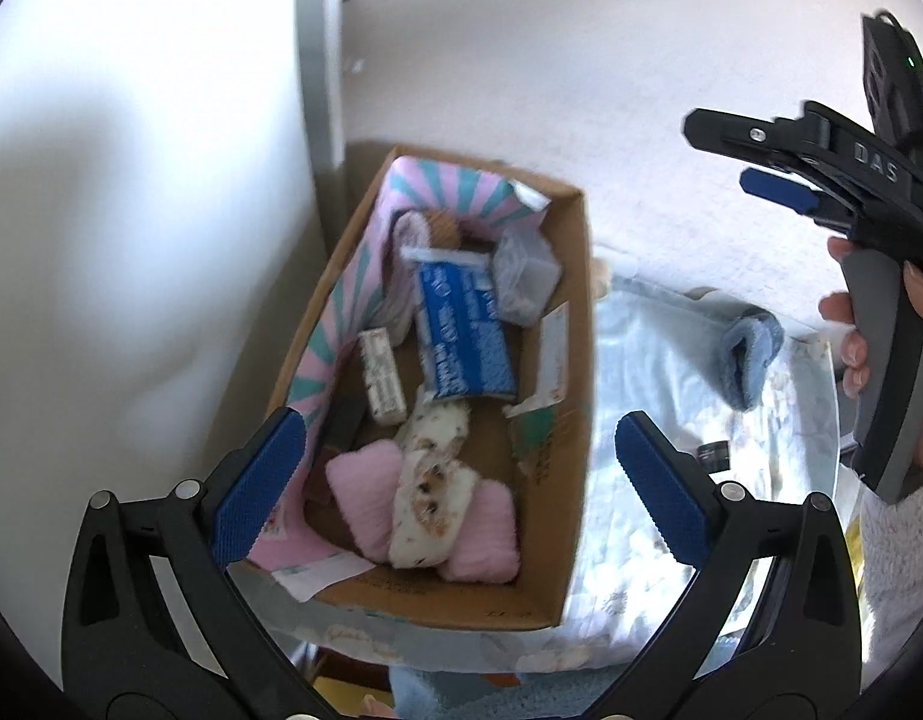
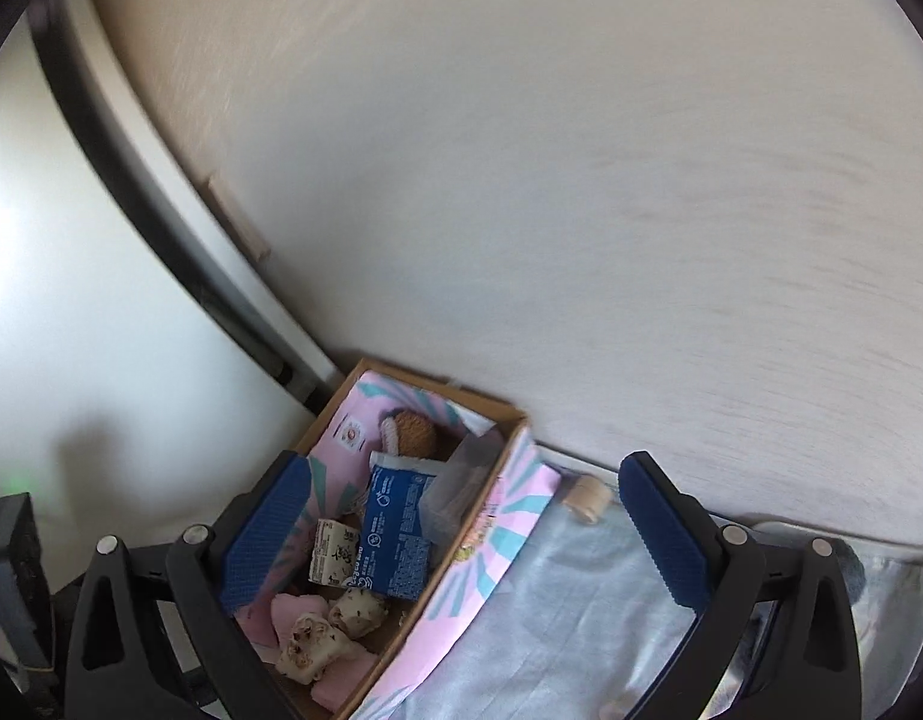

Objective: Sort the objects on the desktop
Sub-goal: 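Move both tools back over the beige jar and grey hat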

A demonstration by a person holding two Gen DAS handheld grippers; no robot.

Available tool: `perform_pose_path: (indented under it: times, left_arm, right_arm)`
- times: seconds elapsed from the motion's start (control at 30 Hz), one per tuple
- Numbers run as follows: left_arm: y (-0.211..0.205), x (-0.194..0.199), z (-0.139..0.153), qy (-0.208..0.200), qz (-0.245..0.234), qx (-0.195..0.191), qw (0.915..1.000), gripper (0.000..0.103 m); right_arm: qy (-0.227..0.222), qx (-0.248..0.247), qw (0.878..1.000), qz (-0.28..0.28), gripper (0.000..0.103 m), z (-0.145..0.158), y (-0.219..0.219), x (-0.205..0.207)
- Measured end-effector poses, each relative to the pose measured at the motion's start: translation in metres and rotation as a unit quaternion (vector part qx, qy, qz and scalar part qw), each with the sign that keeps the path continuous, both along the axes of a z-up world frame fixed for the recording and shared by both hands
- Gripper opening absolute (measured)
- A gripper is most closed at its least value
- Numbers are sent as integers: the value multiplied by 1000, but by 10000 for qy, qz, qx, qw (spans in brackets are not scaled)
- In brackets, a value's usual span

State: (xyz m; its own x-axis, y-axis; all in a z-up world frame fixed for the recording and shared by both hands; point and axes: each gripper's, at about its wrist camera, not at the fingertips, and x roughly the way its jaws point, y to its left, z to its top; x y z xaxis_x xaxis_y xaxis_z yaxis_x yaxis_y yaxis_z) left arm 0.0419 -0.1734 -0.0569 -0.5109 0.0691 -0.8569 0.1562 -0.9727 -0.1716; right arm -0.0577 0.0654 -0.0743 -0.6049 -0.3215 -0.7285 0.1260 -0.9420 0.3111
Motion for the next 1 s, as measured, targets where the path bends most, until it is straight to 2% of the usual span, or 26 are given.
perform_pose_path:
  times: [0.17, 0.43, 0.6, 0.8, 1.0]
  left_arm:
    - [17, -5, 16, 291, -105, -210, 9993, 103]
    - [57, -20, 38, 691, -583, -327, 9954, 103]
    - [87, -29, 38, 840, -820, -251, 9928, 103]
    - [134, -40, 21, 977, -1074, -508, 9881, 99]
    - [187, -63, -27, 1285, -1112, -1184, 9783, 75]
  right_arm:
    - [90, -174, 9985, -513, 102, 13, 44, 24]
    - [164, 435, 9904, -1300, 103, 35, 99, 73]
    - [339, 229, 9846, -1700, 103, 42, 134, 104]
    - [132, 152, 9802, -1969, 103, 20, 163, 125]
    - [-218, 216, 9800, -1965, 103, -31, 177, 136]
